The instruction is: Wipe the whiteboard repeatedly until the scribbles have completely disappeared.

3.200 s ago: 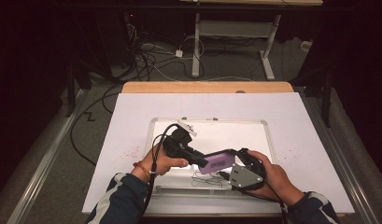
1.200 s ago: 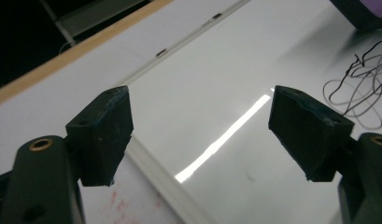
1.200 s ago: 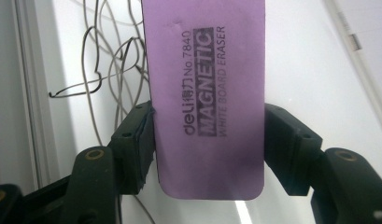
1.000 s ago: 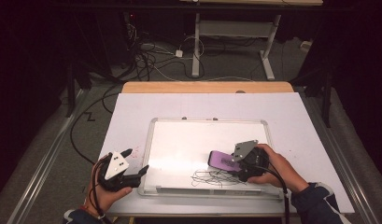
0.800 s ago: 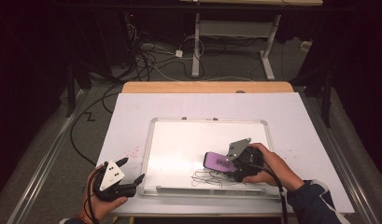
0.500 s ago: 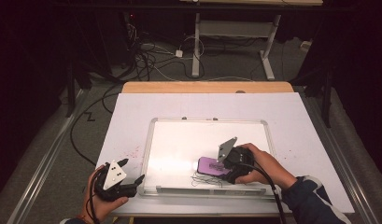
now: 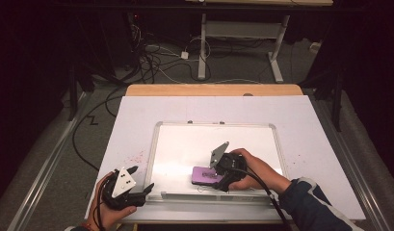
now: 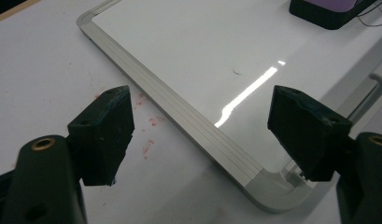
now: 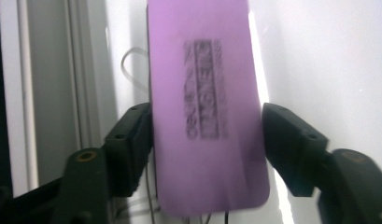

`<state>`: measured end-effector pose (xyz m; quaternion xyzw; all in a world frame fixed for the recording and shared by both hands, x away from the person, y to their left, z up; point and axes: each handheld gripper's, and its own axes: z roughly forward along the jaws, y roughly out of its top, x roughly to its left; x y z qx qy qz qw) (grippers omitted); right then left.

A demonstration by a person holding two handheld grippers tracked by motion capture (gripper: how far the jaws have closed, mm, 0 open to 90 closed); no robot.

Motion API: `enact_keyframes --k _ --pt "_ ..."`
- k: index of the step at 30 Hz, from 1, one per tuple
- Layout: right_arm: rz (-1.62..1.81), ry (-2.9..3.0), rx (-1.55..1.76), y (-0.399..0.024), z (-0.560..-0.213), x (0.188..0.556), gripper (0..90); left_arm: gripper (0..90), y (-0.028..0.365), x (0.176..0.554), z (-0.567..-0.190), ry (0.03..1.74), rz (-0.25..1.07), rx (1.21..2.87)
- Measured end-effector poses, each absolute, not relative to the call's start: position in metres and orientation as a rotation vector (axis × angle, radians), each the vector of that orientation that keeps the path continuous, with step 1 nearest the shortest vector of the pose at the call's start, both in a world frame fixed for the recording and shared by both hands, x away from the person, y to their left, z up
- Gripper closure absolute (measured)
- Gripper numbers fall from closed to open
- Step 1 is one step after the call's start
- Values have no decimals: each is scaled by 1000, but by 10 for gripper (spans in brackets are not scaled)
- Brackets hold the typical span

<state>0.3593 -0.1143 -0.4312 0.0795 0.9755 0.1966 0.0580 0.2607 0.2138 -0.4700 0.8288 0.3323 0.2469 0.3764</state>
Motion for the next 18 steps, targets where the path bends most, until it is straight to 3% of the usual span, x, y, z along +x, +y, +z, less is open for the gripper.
enact_keyframes --k 9,18 --pt "616 2942 209 -91 -431 362 411 215 212 261 -471 858 626 2128" --pt "605 2969 145 -108 -431 357 415 209 209 261 -472 832 602 2155"
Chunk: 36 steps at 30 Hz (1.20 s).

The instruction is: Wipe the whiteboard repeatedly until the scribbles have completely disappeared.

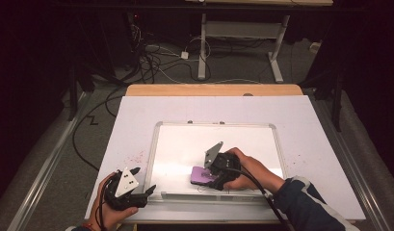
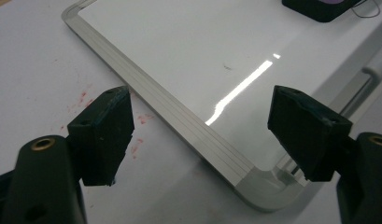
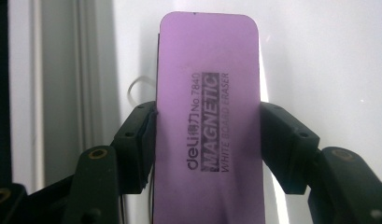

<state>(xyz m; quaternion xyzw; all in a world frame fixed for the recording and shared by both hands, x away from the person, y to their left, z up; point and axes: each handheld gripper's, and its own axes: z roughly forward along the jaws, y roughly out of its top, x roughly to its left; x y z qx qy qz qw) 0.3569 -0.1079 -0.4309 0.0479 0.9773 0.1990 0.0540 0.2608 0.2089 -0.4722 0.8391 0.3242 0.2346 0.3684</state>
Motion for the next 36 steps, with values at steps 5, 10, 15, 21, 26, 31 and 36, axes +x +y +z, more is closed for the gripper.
enact_keyframes --k 5,10,15,21,26,31,36 --pt "556 2989 142 -138 -428 352 416 207 210 260 -472 851 607 2152" --pt "529 2992 172 -168 -426 350 415 207 211 259 -471 859 614 2151" --pt "519 2989 179 -191 -425 352 415 207 214 258 -469 873 617 2131" --pt "484 2978 175 -183 -425 354 414 210 212 258 -469 865 613 2140" --pt "492 2965 165 -161 -427 361 413 209 210 260 -469 850 621 2147" --pt "524 2955 148 -135 -429 365 413 208 208 262 -470 834 617 2161" --pt "556 2954 103 -108 -432 366 413 207 207 263 -470 822 612 2167"
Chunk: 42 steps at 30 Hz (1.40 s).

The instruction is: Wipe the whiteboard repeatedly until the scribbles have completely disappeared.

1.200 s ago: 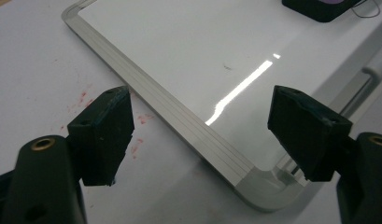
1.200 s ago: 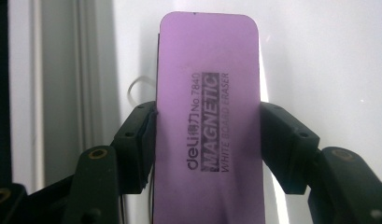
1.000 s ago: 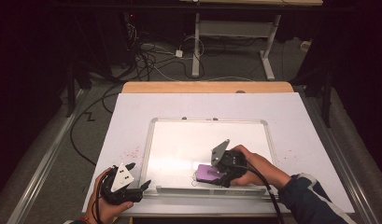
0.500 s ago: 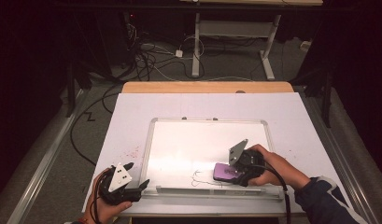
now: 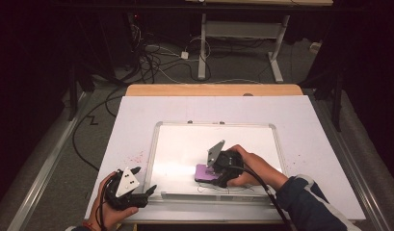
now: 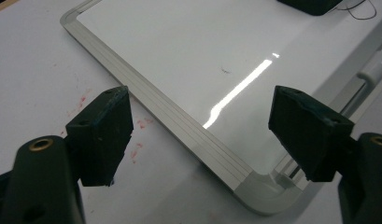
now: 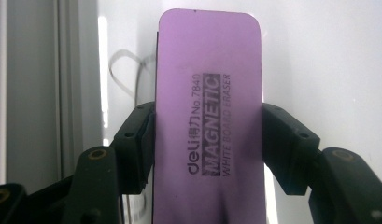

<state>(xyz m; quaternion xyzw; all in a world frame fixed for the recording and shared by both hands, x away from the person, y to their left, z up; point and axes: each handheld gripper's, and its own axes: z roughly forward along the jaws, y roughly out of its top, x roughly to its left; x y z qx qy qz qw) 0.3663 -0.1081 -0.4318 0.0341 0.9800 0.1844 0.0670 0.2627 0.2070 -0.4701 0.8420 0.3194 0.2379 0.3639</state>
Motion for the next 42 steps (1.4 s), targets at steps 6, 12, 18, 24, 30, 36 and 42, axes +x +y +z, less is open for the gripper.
enact_keyframes --k 6,12,18,24,30,36,42 --pt "609 2971 37 -79 -435 362 413 207 206 264 -470 807 609 2174" --pt "612 2996 -43 -78 -435 358 414 206 205 264 -470 794 611 2184" --pt "560 3025 -81 -95 -432 350 414 207 208 262 -470 816 612 2178" --pt "547 3043 -62 -122 -431 350 413 207 209 261 -469 824 614 2171" --pt "529 3065 -10 -148 -428 354 413 207 209 261 -469 825 614 2173" --pt "512 3054 19 -169 -427 353 413 207 209 262 -470 825 614 2176" --pt "497 3027 56 -183 -427 351 413 207 208 262 -470 823 614 2183"
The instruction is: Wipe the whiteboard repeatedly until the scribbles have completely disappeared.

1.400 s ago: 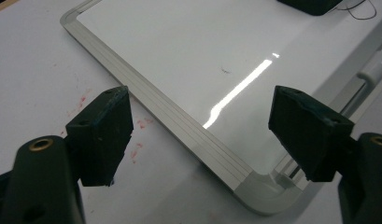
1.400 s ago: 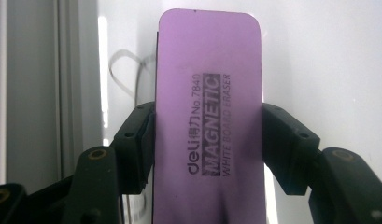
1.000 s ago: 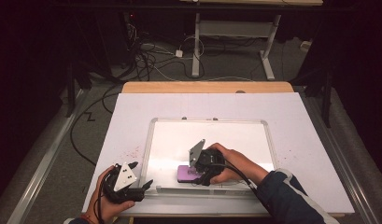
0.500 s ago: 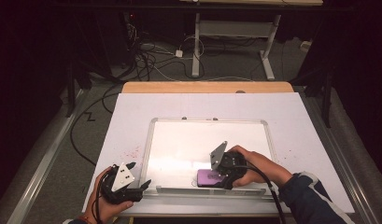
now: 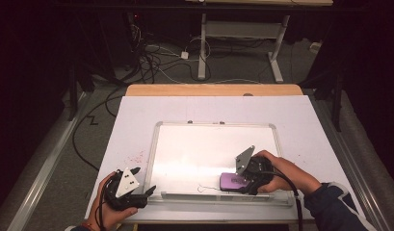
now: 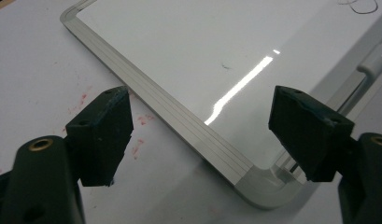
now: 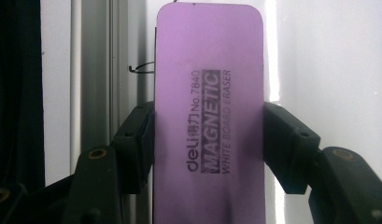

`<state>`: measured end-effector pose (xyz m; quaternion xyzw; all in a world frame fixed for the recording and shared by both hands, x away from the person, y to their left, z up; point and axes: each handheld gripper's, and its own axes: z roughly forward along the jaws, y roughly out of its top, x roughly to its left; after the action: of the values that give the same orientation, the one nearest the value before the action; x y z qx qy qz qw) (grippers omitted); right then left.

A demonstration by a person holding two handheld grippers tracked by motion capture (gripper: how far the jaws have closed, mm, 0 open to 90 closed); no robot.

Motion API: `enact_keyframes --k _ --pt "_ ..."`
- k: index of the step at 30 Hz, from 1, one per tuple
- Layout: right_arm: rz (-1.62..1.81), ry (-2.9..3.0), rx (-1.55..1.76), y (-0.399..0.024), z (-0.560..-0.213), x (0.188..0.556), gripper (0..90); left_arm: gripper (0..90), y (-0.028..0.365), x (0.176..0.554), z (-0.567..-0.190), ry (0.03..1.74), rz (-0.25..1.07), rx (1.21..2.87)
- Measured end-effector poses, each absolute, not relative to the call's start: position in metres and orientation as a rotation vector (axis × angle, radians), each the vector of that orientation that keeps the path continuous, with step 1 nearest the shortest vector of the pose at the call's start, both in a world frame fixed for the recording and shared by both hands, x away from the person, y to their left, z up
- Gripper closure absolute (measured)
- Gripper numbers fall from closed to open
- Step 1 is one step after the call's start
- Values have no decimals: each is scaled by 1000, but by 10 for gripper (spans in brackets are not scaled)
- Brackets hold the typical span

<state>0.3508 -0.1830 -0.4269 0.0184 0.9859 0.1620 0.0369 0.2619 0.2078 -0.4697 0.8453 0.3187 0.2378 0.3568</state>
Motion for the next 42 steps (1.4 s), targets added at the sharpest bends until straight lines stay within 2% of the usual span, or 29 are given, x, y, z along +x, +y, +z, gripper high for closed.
enact_keyframes --k 10,28,35,42 --pt "486 3008 56 -170 -428 350 411 207 205 264 -470 817 608 2187" --pt "537 3007 -75 -95 -433 352 410 207 206 266 -469 804 597 2178" --pt "538 3028 -92 -102 -433 349 411 207 207 266 -469 804 597 2178" --pt "526 3049 -77 -126 -432 349 412 207 207 264 -469 804 601 2181"
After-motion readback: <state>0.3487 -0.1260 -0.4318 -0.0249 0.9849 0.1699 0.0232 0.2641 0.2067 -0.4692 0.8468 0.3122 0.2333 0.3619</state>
